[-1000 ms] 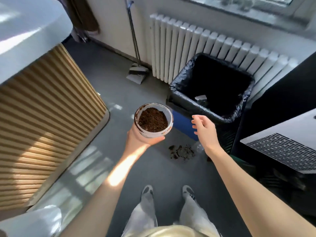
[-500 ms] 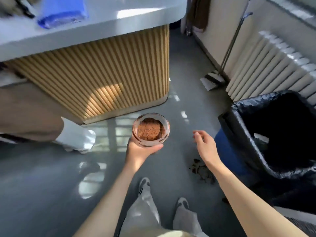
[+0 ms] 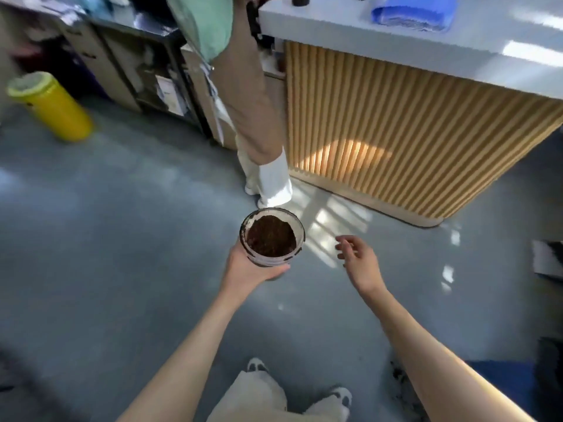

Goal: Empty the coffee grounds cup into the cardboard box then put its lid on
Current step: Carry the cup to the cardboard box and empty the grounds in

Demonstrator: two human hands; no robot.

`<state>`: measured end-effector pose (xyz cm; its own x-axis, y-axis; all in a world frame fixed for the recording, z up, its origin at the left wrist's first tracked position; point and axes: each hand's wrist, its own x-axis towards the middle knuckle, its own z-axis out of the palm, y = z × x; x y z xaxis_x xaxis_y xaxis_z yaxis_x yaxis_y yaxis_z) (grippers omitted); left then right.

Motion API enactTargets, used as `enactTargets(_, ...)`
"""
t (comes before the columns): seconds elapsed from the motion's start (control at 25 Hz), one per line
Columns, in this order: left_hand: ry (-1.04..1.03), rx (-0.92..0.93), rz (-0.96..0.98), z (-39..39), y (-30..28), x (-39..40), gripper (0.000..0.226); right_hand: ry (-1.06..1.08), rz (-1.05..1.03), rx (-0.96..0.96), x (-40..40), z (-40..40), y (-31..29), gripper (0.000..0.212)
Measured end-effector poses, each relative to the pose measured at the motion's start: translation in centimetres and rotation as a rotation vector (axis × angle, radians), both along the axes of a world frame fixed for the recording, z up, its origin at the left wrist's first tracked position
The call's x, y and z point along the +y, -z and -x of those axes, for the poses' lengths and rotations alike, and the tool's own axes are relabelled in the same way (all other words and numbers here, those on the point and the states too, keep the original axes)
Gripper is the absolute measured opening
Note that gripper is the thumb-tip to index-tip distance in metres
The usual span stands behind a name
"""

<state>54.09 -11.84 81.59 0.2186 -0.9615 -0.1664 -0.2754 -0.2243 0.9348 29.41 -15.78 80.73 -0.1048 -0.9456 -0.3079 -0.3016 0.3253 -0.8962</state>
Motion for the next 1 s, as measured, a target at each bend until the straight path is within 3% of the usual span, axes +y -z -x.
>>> enactTargets(0.24, -0.202, 0.052, 0.036, -13.8, -0.6, 0.1, 0.091, -0.221, -0.006, -0.032, -3.9, -15.4, -1.1, 0.025)
enactTargets(0.48, -0.379, 0.064, 0.073, -25.3, -0.7, -0.3, 0.081, -0.416, 0.011, -0.007, -8.6, -28.3, -2.3, 0.023)
enactTargets(1.0, -0.816, 0.013, 0.058, -37.0, -0.4, -6.9, 0.085, -0.848, -0.049, -0.049, -23.7, -47.5, -1.0, 0.023)
